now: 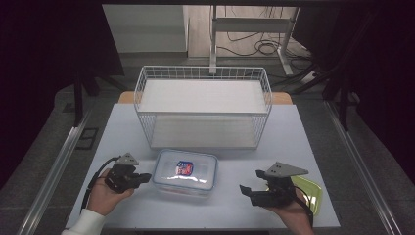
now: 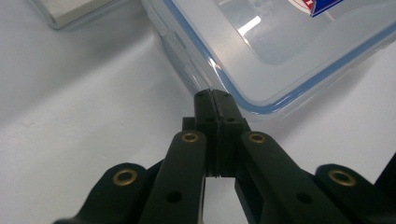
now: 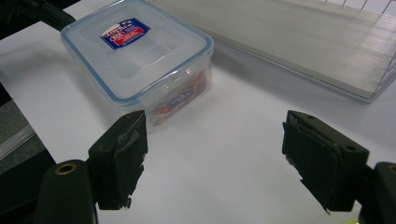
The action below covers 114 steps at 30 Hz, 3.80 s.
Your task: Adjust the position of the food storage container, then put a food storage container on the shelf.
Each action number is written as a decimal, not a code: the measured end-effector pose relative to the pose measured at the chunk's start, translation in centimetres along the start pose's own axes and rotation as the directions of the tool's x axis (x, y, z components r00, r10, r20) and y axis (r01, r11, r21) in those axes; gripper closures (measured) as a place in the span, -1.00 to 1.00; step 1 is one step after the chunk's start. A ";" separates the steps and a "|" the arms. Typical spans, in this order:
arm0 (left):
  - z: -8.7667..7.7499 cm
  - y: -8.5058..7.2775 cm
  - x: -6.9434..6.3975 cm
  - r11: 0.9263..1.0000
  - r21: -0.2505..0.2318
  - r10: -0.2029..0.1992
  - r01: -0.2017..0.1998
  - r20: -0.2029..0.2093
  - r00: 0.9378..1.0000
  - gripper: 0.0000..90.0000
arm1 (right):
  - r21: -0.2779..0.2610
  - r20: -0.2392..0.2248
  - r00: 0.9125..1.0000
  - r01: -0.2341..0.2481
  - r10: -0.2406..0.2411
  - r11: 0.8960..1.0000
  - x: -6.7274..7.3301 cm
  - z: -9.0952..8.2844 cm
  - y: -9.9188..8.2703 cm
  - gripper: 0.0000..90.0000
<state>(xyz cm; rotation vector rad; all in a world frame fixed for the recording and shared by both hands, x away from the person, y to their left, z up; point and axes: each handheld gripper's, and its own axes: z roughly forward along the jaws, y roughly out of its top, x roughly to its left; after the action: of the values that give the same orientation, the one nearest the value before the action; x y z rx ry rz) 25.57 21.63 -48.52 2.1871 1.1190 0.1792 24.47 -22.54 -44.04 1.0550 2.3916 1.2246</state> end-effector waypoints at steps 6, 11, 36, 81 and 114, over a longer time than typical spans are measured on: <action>0.2 0.2 -0.8 1.000 0.007 0.015 -0.015 0.013 1.000 1.00 | 0.000 0.000 1.000 0.001 -0.001 1.000 0.0 0.0 0.0 -0.51; 0.4 0.4 -1.9 0.999 0.014 0.040 -0.041 0.027 0.999 1.00 | 0.001 0.000 1.000 0.000 0.000 1.000 0.0 0.0 0.0 -0.51; -2.3 0.2 -1.1 0.952 -0.163 -0.240 0.258 0.118 0.963 -0.31 | -0.030 -0.057 0.994 -0.095 0.093 0.995 0.1 0.2 0.8 -0.57; 2.8 1.5 1.4 0.874 -0.073 -0.420 0.480 0.380 0.824 -0.71 | 0.067 -0.232 0.915 -0.324 0.330 0.944 0.7 6.2 2.9 -0.60; 5.1 0.2 2.8 0.828 0.038 -0.512 0.560 0.460 0.725 -0.20 | 0.139 -0.181 0.903 -0.369 0.390 0.919 -0.2 8.6 2.8 -0.52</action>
<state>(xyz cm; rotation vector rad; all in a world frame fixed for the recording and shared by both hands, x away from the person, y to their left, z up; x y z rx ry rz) 29.48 21.14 -52.85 1.5958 1.3686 -0.5011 30.39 -16.43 -47.16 1.5573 2.5000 1.4062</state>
